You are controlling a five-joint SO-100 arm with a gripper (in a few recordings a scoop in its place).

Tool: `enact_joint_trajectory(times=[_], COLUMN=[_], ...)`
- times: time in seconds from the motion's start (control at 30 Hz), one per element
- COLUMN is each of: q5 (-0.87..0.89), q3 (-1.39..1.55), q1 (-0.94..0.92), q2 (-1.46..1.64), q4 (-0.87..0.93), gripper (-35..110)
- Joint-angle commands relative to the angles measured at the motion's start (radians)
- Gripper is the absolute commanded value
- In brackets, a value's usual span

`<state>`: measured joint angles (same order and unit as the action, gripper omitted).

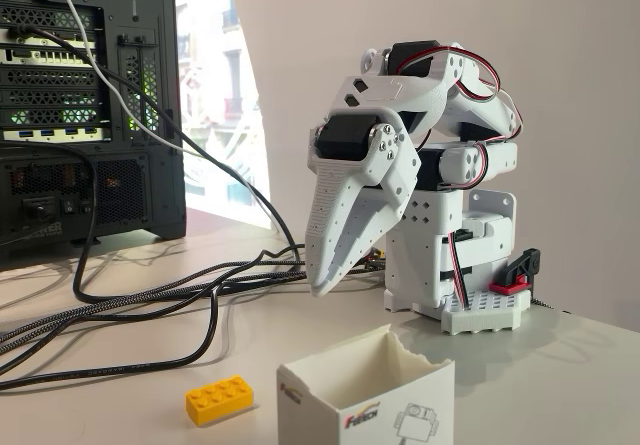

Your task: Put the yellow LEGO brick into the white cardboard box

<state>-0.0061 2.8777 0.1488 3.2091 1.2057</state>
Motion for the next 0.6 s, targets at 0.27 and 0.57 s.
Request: enact_joint_trajectory(times=[0.27,0.57], q5=[0.017,0.006], q3=[-0.012,-0.035], q1=[0.003,0.005], q2=[0.012,0.012], q4=[0.0,0.006], gripper=[-9,-9])
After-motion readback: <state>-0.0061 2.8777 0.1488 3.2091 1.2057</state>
